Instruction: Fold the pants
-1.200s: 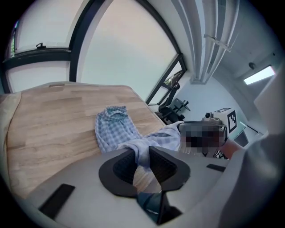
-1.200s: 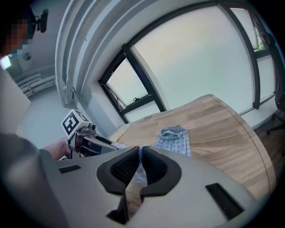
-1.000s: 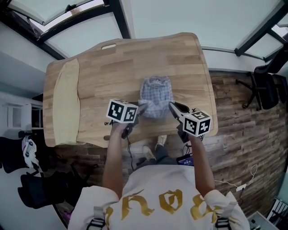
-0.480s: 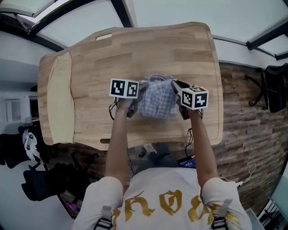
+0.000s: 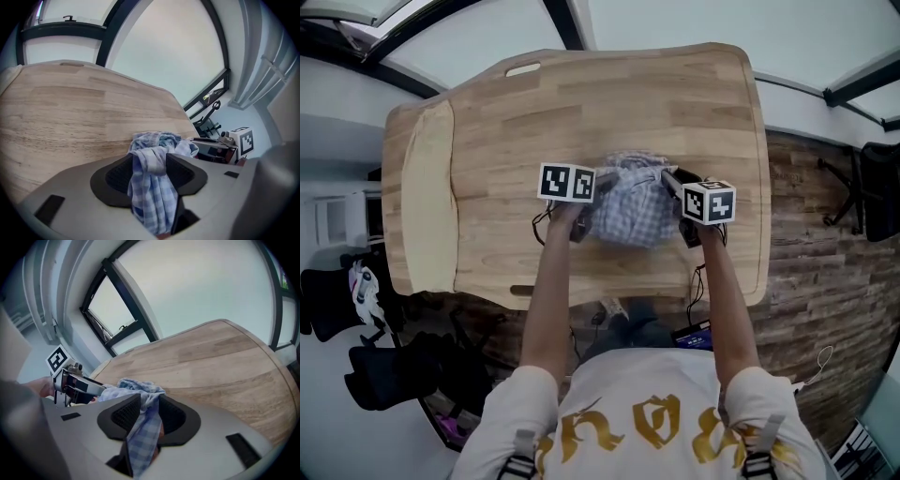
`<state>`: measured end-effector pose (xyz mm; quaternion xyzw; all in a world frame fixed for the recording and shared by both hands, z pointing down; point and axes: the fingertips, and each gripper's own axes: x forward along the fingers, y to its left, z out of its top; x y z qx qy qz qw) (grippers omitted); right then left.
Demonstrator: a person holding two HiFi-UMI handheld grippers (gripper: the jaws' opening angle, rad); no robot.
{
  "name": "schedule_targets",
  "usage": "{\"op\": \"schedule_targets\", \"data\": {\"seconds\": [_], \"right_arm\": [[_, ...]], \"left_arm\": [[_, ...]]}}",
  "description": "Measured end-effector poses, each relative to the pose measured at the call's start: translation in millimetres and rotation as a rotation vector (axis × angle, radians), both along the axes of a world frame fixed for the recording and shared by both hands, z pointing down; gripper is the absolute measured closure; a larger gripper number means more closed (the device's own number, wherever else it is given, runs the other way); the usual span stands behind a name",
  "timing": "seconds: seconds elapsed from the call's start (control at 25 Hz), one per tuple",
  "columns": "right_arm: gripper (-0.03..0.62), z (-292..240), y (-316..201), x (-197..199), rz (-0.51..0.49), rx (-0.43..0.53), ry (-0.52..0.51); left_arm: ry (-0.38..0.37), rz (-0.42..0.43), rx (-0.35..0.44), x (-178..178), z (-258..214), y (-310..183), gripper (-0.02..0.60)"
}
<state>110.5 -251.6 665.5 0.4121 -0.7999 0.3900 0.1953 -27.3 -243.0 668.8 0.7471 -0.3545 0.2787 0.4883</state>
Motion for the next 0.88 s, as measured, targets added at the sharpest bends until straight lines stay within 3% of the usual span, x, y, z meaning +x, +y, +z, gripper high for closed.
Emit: {"op": "schedule_targets", "data": {"seconds": [0.2,0.36,0.56,0.64,0.88], "right_arm": [[0.346,-20,13,15,0.049,0.015,0.015],[0.330,-58,24,28,0.084,0.070,0.030],[0.362,-108,63,6,0.062,0.148,0.023],[0.387,-128,79,-3,0.093,0.194,0.006],[0.513,-191,123,-27,0.155,0.385,-0.021]], "left_arm": [[-0.041,-0.002,0.049,-11,-23,10,0.327],[-0.111,0.012,0.133,-27,-58,18,0.322],[-0.128,0.034,0.242,-29,-112,50,0.325],[-0.145,0.033,0.300,-30,-130,65,0.356],[-0.073,-0.058,0.621,-35,-196,99,0.485]]}}
